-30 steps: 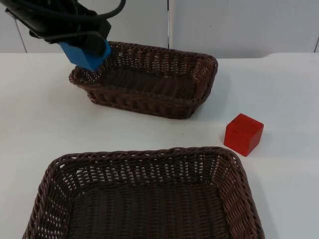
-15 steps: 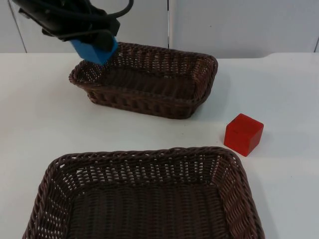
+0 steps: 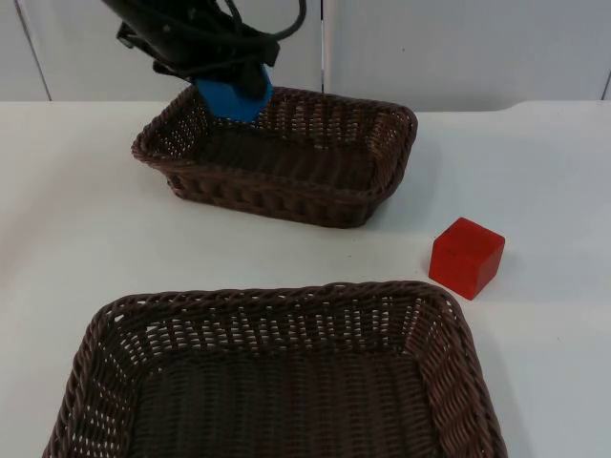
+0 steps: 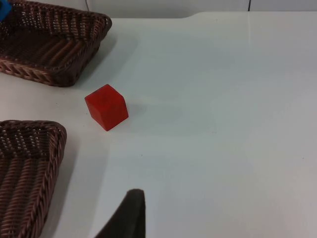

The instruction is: Pick up one cube with the left hand and place it into the upper basket. Pick up one cube with the right hand and place it into the lower basket.

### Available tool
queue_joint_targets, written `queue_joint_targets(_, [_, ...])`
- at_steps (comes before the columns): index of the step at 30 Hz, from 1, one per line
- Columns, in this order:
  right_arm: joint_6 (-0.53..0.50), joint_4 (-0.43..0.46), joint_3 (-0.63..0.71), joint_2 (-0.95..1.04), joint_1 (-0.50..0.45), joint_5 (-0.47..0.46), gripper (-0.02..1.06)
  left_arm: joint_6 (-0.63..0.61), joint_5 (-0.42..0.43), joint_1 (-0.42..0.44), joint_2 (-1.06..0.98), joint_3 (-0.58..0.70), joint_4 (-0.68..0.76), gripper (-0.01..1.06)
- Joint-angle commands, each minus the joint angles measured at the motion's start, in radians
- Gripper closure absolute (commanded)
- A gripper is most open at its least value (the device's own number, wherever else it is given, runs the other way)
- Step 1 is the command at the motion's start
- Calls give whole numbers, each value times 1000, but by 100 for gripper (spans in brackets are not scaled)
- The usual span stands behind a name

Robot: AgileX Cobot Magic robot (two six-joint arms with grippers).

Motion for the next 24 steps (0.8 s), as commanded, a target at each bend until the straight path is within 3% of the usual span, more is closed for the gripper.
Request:
queue_joint_targets(1, [-2, -2, 7, -4, -7, -4, -1, 0, 0, 2, 46, -53, -20, 105])
queue_joint_targets(21, [-2, -2, 7, -4, -7, -4, -1, 18, -51, 2, 185, -101, -45, 104])
queue_joint_targets(23, [-2, -2, 7, -4, -7, -4, -1, 18, -59, -1, 185, -101, -46, 97])
queue_joint_targets(24, [-2, -2, 7, -4, -7, -4, -1, 18, -58, -3, 185, -101, -48, 86])
